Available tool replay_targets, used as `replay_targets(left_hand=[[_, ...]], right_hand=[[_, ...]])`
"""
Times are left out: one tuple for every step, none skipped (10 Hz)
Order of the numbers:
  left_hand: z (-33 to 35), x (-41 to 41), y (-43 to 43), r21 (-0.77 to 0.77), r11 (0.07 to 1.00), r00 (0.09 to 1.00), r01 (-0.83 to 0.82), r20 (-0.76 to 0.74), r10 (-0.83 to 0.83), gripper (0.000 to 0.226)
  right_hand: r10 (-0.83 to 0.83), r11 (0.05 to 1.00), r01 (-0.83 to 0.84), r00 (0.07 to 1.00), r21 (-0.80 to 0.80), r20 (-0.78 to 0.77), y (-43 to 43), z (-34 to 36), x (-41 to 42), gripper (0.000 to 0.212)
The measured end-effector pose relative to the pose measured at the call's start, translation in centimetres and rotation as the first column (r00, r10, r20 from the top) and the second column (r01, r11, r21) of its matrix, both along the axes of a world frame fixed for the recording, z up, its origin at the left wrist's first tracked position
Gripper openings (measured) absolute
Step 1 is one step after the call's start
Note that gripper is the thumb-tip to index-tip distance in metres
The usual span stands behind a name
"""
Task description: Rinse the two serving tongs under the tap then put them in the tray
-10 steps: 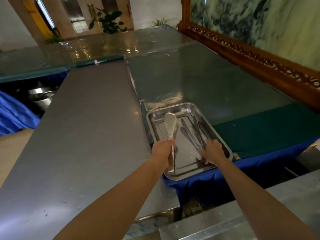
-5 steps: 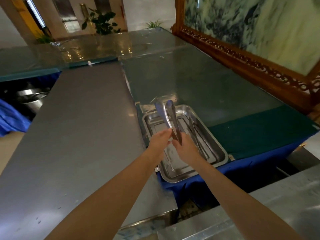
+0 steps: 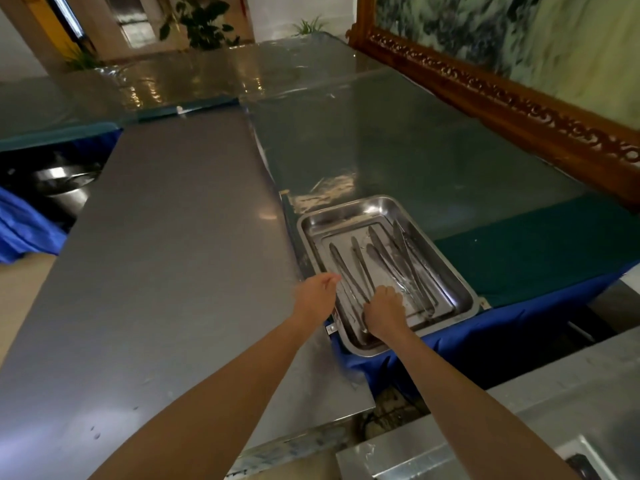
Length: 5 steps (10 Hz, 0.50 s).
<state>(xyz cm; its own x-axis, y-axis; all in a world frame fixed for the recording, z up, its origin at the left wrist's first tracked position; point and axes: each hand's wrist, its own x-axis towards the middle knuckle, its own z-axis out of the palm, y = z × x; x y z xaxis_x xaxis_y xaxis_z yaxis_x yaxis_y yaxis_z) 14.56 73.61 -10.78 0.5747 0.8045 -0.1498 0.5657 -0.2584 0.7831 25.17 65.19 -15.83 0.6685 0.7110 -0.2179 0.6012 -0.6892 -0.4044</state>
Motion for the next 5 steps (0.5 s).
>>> replay_targets(left_hand=[[-0.6, -0.2, 0.1, 0.036, 0.999, 0.999, 0.036, -0.007, -0.035, 0.033], [-1.2, -0.4, 0.4, 0.067, 0.996, 0.997, 0.064, -0.034, -0.062, 0.033], [-1.3, -1.3, 0.5, 0.114, 0.986, 0.992, 0.121, -0.059, -0.114, 0.032], [-0.4, -2.3, 1.5, 0.145, 0.973, 0.982, 0.180, -0.082, -0.170, 0.031], [2.7, -3.3, 3.2, 0.218, 0.957, 0.980, 0.190, -0.105, -0.171, 0.031]], right_hand=[[0.000, 0.999, 0.003, 0.996, -0.036, 0.090, -0.1, -0.6, -0.4, 0.031], [0.037, 0.994, -0.012, 0.972, -0.111, 0.231, -0.1, -0.9, -0.6, 0.034], [0.073, 0.980, -0.019, 0.961, -0.200, 0.265, -0.2, -0.6, -1.0, 0.036], [0.084, 0.959, -0.014, 0.968, -0.284, 0.236, -0.2, 1.0, -1.0, 0.043], [0.109, 0.961, -0.042, 0.966, -0.273, 0.234, 0.3, 4.5, -0.9, 0.056]])
